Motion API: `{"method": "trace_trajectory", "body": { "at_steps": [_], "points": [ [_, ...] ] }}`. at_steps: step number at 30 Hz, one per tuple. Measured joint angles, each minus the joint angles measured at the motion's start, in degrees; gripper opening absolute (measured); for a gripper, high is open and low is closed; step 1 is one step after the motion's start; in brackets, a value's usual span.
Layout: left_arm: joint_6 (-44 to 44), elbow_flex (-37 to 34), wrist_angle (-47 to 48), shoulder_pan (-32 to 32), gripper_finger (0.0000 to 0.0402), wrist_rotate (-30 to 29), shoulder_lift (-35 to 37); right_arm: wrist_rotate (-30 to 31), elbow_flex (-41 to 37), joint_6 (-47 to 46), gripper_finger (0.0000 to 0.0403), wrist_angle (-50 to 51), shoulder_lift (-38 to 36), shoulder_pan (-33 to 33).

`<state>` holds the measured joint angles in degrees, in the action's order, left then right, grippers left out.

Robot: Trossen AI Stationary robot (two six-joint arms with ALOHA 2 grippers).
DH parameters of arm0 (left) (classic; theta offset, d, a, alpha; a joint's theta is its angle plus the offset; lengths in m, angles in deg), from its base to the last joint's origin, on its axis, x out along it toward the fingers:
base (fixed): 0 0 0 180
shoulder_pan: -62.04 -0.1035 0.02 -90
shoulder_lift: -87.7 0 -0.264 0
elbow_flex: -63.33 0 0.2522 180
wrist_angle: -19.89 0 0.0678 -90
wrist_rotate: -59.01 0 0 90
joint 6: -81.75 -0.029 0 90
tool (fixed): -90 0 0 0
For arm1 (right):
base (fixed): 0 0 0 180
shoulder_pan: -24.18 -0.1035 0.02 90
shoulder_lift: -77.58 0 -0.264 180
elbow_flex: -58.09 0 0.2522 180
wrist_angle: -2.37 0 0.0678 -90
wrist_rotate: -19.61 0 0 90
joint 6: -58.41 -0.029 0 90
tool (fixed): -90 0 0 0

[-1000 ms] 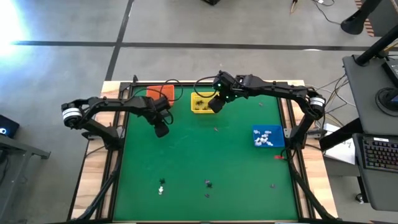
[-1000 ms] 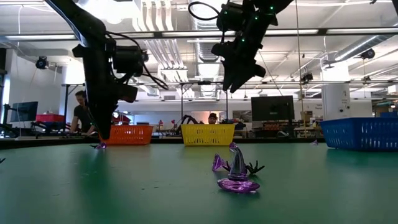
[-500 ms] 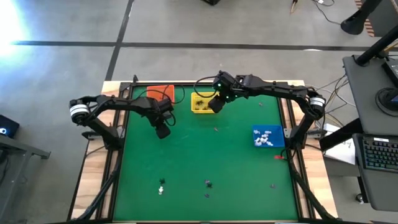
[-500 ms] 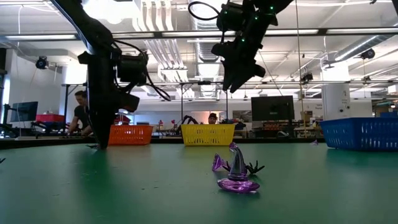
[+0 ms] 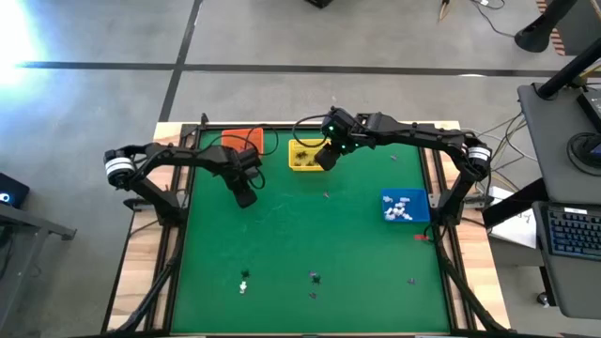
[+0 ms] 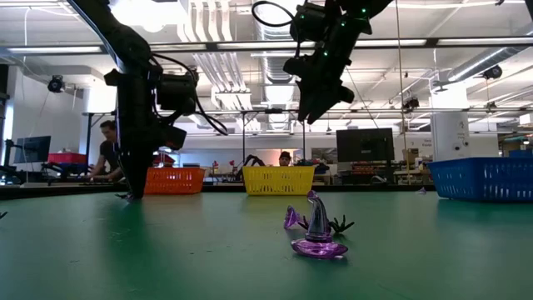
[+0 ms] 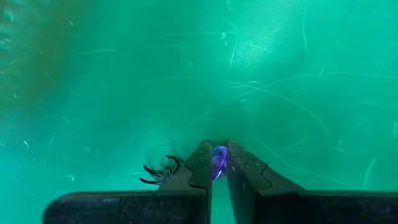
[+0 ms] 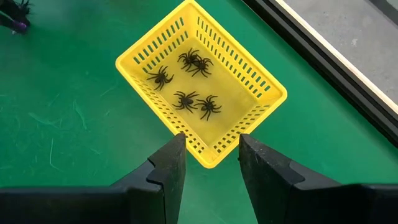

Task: Sort Halloween decoration
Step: Put the violet hat toy into the orange basket

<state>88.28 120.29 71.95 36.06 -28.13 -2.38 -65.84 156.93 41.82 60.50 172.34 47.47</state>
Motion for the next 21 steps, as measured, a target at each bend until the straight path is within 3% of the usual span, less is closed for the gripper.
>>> {"method": "trace_trajectory", "body": {
  "at_steps": [11,16,21],
  "points": [
    [-1.16,-0.27,-0.28,0.0,0.0001,1.02,2.42,0.02,0.0,0.15,0.0139,-0.14,0.02,-0.01],
    [-1.47,-0.45,0.01,0.14,0.0,5.44,4.46,0.06,0.0,0.23,0.0139,-0.29,0.02,0.0],
    [-1.51,-0.39,-0.09,0.17,0.0,5.73,4.63,0.07,0.0,0.34,0.0139,-0.36,0.02,0.0]
  ]
}}
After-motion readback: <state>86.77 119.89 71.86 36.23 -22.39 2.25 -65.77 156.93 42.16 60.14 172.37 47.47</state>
